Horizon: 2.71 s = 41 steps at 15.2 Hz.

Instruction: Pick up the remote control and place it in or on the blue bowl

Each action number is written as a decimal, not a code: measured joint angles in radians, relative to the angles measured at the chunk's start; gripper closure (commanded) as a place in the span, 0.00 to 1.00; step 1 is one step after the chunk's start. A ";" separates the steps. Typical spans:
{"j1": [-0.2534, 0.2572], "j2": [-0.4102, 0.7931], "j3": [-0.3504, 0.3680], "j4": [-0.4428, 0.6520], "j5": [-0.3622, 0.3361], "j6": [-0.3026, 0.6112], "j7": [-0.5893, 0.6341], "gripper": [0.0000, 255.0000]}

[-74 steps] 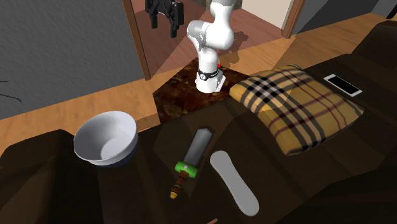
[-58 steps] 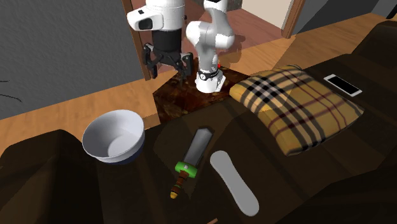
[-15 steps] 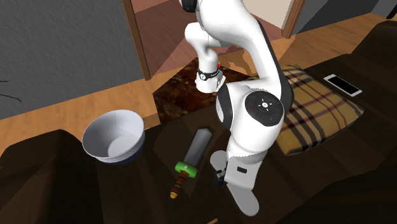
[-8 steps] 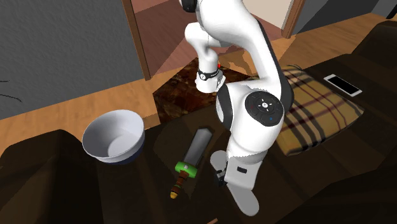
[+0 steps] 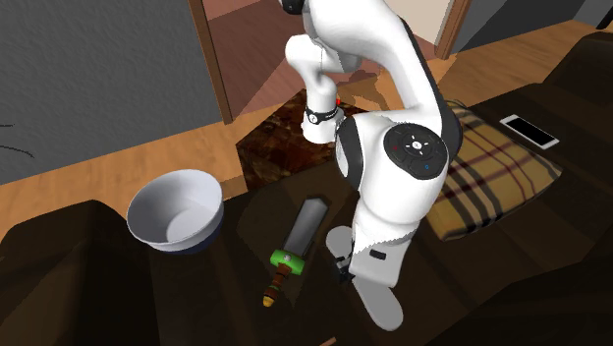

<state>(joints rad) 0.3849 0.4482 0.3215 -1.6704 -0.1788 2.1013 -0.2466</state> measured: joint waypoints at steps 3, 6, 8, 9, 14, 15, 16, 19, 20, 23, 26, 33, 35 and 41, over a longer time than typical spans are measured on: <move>-0.003 -0.016 0.003 0.019 0.007 -0.034 -0.006 1.00; -0.004 -0.031 0.006 0.036 0.014 -0.066 -0.011 1.00; -0.005 -0.043 0.008 0.048 0.018 -0.088 -0.014 1.00; -0.004 -0.042 0.009 0.062 0.019 -0.102 -0.014 1.00; -0.004 -0.058 0.012 0.107 0.027 -0.161 -0.021 1.00; -0.004 -0.058 0.012 0.117 0.027 -0.172 -0.022 1.00; -0.004 -0.065 0.013 0.122 0.030 -0.183 -0.024 1.00; -0.003 -0.071 0.015 0.155 0.033 -0.221 -0.026 1.00; -0.001 -0.070 0.016 0.170 0.033 -0.235 -0.025 1.00; 0.001 -0.076 0.017 0.203 0.036 -0.274 -0.028 1.00; 0.003 -0.076 0.018 0.242 0.037 -0.313 -0.030 1.00; -0.029 -0.104 0.009 0.269 0.051 -0.364 -0.078 1.00; -0.067 -0.149 -0.001 0.212 0.068 -0.349 -0.121 1.00; -0.164 -0.204 -0.045 0.146 0.096 -0.329 -0.259 1.00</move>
<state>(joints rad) 0.2210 0.2446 0.2764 -1.5244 -0.0830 1.7719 -0.5060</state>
